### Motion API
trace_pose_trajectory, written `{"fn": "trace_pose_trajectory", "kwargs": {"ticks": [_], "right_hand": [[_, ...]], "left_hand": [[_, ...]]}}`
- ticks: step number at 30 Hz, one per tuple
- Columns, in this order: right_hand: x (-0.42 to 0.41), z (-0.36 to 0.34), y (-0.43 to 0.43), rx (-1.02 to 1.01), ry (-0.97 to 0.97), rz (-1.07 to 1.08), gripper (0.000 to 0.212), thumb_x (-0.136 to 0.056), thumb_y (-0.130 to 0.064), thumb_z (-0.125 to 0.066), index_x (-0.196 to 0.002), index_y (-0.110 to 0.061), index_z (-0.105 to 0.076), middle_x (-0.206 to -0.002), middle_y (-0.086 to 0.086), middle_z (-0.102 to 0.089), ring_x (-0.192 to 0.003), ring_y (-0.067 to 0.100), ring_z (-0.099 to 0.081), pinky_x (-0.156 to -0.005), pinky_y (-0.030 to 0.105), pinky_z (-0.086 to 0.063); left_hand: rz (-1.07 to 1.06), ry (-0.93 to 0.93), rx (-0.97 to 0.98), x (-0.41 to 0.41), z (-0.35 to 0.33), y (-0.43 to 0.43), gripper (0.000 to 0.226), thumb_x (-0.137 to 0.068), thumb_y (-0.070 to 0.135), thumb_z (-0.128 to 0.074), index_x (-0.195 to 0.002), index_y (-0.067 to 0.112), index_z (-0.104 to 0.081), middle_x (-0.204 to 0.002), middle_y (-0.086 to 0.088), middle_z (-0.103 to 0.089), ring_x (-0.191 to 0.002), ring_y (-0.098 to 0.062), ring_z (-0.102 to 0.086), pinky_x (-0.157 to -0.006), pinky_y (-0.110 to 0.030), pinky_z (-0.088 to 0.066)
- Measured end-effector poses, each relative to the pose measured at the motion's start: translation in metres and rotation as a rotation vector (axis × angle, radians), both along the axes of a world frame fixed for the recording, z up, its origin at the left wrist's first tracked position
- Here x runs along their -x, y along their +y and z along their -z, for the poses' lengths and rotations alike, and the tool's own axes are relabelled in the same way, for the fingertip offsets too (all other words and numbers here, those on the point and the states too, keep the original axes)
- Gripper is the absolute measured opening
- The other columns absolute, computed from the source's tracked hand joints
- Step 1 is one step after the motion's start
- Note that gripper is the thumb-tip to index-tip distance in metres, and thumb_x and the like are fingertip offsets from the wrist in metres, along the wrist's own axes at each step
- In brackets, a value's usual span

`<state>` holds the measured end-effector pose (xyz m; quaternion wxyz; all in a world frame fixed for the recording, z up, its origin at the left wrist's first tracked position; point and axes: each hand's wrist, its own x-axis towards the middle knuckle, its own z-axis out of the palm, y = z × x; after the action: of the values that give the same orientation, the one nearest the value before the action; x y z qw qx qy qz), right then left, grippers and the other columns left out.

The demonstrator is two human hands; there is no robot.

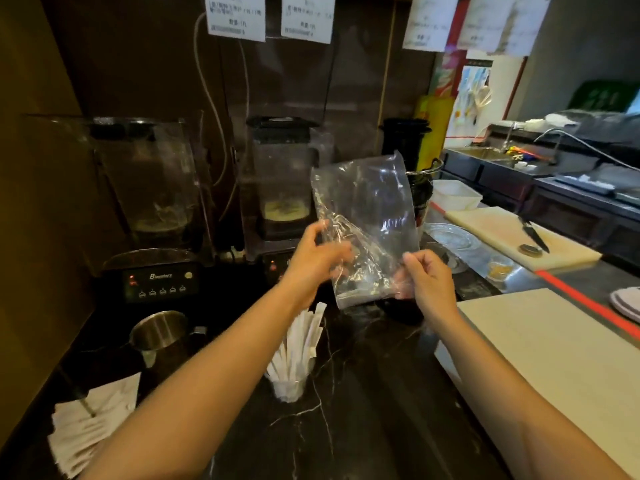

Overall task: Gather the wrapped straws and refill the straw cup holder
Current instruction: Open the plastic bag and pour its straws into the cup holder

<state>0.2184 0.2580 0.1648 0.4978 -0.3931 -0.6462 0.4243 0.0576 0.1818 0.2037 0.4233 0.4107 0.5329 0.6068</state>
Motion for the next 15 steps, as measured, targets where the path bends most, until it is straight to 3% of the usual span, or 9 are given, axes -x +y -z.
{"fn": "trace_pose_trajectory", "kwargs": {"ticks": [2,5,7,9,11,12,15], "right_hand": [[-0.012,0.015,0.004,0.031,-0.059,0.083,0.029,-0.094,-0.015,-0.048,-0.065,-0.013,-0.047,-0.055,0.005,-0.049,-0.035,0.005,-0.048,-0.038,0.017,-0.042],[-0.027,0.044,0.011,0.079,-0.142,0.179,0.033,-0.092,-0.017,-0.05,-0.06,-0.013,-0.045,-0.047,0.005,-0.046,-0.038,0.01,-0.046,-0.051,0.031,-0.039],[-0.035,0.062,0.013,0.106,-0.231,0.242,0.037,-0.091,-0.019,-0.052,-0.055,-0.016,-0.043,-0.05,0.004,-0.047,-0.052,0.022,-0.049,-0.061,0.035,-0.038],[-0.04,0.078,0.011,0.137,-0.298,0.254,0.034,-0.091,-0.02,-0.052,-0.059,-0.013,-0.044,-0.057,0.007,-0.049,-0.063,0.026,-0.051,-0.064,0.037,-0.037],[-0.043,0.094,0.007,0.169,-0.373,0.221,0.025,-0.093,-0.02,-0.05,-0.072,-0.008,-0.047,-0.071,0.012,-0.053,-0.073,0.026,-0.052,-0.065,0.034,-0.035],[-0.045,0.103,0.004,0.187,-0.437,0.204,0.02,-0.094,-0.021,-0.049,-0.079,-0.007,-0.047,-0.078,0.013,-0.054,-0.077,0.027,-0.053,-0.066,0.033,-0.034],[-0.05,0.132,-0.003,0.271,-0.598,0.15,0.02,-0.094,-0.022,-0.05,-0.106,-0.006,-0.046,-0.1,0.018,-0.062,-0.095,0.033,-0.06,-0.077,0.038,-0.044]], "left_hand": [[0.015,0.125,0.051,-0.018,0.021,0.0,0.078,-0.084,0.003,-0.06,-0.145,0.027,-0.017,-0.102,-0.003,-0.062,-0.086,-0.015,-0.062,-0.073,-0.026,-0.053],[0.011,0.188,0.085,-0.042,0.055,0.004,0.091,-0.085,-0.001,-0.058,-0.144,0.038,-0.001,-0.09,0.006,-0.057,-0.073,-0.007,-0.059,-0.059,-0.02,-0.052],[0.035,0.264,0.153,-0.055,0.077,0.008,0.079,-0.085,-0.003,-0.055,-0.142,0.037,-0.017,-0.085,0.006,-0.055,-0.076,-0.012,-0.058,-0.06,-0.022,-0.05],[0.041,0.364,0.25,-0.064,0.1,0.011,0.058,-0.085,-0.002,-0.055,-0.138,0.018,-0.041,-0.1,-0.006,-0.062,-0.096,-0.018,-0.059,-0.077,-0.027,-0.051],[0.031,0.459,0.328,-0.069,0.121,0.011,0.053,-0.086,0.001,-0.055,-0.136,0.009,-0.045,-0.124,-0.013,-0.06,-0.118,-0.023,-0.055,-0.098,-0.029,-0.044],[0.034,0.504,0.359,-0.072,0.131,0.009,0.052,-0.086,0.002,-0.055,-0.137,0.008,-0.044,-0.126,-0.013,-0.059,-0.12,-0.025,-0.053,-0.1,-0.028,-0.041],[0.082,0.644,0.43,-0.076,0.155,0.001,0.047,-0.086,0.004,-0.055,-0.133,0.004,-0.047,-0.101,-0.013,-0.061,-0.111,-0.029,-0.058,-0.091,-0.028,-0.043]]}}
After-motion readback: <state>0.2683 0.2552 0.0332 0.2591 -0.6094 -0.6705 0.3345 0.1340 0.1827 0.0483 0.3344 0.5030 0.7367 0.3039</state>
